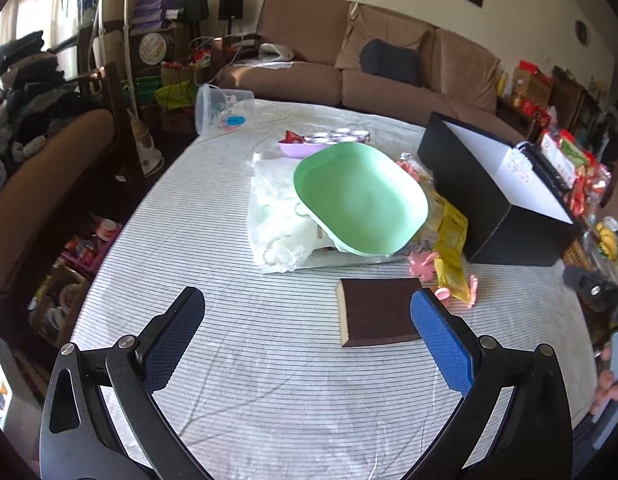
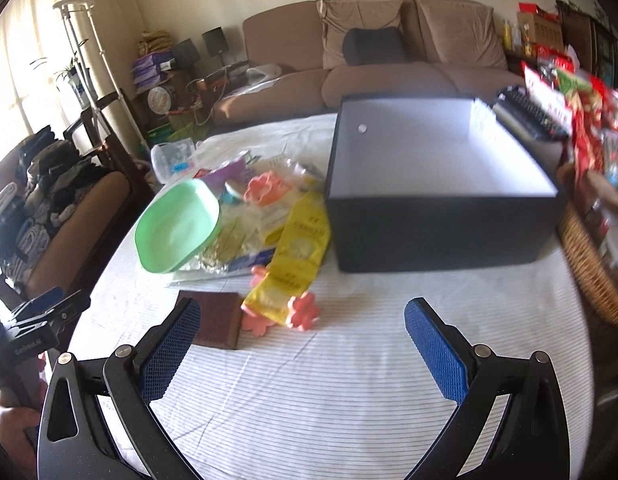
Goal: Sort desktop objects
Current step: 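Move the left gripper toward the light green dish and open it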
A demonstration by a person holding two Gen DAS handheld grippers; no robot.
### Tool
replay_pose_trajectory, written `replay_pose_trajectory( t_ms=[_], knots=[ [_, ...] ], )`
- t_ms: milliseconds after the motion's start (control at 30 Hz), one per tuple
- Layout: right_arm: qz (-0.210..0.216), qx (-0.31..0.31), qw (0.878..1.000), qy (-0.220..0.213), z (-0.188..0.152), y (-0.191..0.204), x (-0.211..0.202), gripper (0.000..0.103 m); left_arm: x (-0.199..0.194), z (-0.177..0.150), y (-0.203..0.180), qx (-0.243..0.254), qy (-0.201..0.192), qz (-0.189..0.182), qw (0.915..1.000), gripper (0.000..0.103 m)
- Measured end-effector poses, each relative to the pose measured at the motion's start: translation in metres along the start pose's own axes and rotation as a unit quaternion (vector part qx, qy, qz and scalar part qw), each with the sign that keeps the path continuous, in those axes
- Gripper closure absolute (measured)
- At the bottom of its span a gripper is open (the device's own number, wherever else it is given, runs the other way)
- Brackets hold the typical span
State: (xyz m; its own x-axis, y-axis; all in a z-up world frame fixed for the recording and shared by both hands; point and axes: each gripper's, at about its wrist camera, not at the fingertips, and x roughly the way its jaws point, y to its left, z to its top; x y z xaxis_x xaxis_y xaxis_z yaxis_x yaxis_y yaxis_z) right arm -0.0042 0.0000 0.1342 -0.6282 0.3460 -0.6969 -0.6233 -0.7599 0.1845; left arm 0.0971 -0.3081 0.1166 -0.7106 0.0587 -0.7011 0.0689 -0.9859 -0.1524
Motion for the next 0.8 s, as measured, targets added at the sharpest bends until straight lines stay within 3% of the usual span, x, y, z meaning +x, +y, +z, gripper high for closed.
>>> replay_pose_trajectory(
  t_ms=[200,267,367,600,700,800],
  knots=[
    [0.013,0.023,0.999,0.018,-0.023,0.0,0.03,0.0,0.028,-0.006,-0.011,0.0,0.028,-0.073,0.9969,0.0],
    [0.021,0.032,0.999,0.024,-0.031,0.002,0.039,0.0,0.04,-0.009,-0.02,0.009,0.052,-0.087,0.9948,0.0],
    [0.007,0.031,0.999,0.027,-0.04,0.009,0.047,0.0,0.054,-0.014,-0.028,0.024,0.078,-0.077,0.9936,0.0],
    [0.009,0.028,0.999,0.024,-0.037,0.017,0.06,0.0,0.057,0.009,0.01,-0.106,0.053,-0.128,0.9848,0.0],
    [0.013,0.03,0.999,0.017,-0.03,0.02,0.062,0.0,0.069,0.028,0.018,-0.131,0.04,-0.119,0.9833,0.0],
    [0.023,0.031,0.999,0.011,-0.025,0.021,0.059,0.0,0.086,0.04,0.013,-0.129,0.051,-0.113,0.9839,0.0]
  ],
)
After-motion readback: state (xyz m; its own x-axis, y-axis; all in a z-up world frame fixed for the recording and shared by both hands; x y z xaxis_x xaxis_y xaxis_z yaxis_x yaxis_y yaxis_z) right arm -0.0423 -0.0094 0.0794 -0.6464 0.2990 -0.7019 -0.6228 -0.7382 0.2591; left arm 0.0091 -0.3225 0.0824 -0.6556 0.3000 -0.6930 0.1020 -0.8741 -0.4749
